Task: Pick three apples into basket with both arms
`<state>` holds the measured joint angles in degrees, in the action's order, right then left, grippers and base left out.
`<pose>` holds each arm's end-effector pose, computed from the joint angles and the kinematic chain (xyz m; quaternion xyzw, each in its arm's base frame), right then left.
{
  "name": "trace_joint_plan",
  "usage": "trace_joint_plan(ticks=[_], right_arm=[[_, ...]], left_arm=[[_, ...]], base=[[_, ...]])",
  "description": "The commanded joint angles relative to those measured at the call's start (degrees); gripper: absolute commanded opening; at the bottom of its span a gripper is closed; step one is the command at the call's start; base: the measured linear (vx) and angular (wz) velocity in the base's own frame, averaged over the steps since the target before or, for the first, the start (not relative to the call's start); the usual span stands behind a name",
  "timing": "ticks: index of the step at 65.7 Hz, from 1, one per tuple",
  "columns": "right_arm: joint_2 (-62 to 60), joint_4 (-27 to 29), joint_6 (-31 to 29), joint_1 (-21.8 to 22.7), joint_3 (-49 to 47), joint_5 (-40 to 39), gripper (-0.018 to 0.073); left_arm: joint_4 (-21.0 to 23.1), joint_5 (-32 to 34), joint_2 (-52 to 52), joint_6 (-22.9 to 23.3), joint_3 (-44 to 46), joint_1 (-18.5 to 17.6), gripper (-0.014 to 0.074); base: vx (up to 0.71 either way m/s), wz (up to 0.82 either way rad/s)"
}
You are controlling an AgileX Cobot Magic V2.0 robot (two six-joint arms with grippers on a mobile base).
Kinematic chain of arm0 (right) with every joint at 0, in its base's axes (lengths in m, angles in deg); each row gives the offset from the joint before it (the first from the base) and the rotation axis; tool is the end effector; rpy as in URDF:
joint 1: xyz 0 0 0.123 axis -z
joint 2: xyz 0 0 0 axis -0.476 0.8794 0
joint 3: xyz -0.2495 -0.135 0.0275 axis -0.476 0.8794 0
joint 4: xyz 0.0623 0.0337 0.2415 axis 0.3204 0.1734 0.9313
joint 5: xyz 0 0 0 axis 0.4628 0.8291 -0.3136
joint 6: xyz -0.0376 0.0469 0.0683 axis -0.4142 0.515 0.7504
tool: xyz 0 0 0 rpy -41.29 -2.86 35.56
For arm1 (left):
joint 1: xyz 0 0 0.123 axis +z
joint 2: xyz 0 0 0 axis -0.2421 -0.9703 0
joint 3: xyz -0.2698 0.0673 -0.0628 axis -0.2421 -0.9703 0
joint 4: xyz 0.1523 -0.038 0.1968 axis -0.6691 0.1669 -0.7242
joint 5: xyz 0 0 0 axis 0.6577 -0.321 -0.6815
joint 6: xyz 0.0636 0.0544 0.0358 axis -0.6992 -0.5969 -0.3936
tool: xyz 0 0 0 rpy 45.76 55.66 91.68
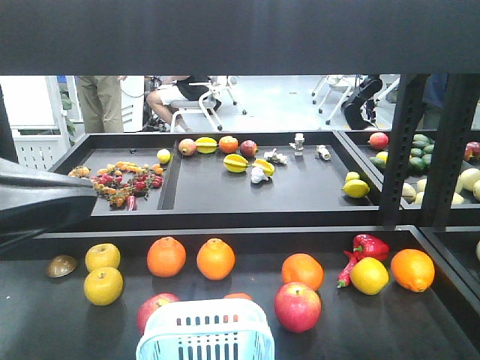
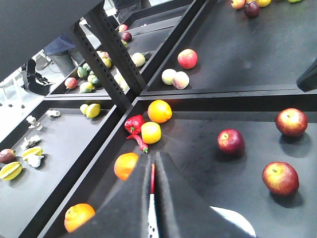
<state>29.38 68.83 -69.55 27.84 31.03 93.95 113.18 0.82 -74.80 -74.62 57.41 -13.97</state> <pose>0.0840 0.0115 0.2903 -0.0734 0.8880 0.0322 0.4528 0.1208 -0.1050 0.4945 0.4857 0.6169 -0.1474 0.6015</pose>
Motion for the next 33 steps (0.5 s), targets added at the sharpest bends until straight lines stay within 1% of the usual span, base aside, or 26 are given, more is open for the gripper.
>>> trace_joint_plan(ticks=[1,14,21,33], right_arm=[[0.7,2.1,-0.6,0.2,-2.0,-2.7,-0.0004],[0.7,2.1,-0.6,0.2,-2.0,-2.5,-0.0004],[0.7,1.2,-0.6,0.2,-2.0,-2.5,-0.0004],[0.7,0.9,-0.6,0.2,-2.0,-0.2,-0.0004]], left_arm=[[1.8,3.4,0.4,0.5,1.6,-0.3,-0.0008],[1.8,3.4,0.4,0.5,1.6,-0.3,-0.0008],[1.8,3.4,0.4,0.5,1.6,-0.3,-0.0008],[1.8,3.4,0.4,0.5,1.6,-0.3,-0.0008]], base=[[0.0,0.0],[0.0,0.0],[0.0,0.0],[0.0,0.0]])
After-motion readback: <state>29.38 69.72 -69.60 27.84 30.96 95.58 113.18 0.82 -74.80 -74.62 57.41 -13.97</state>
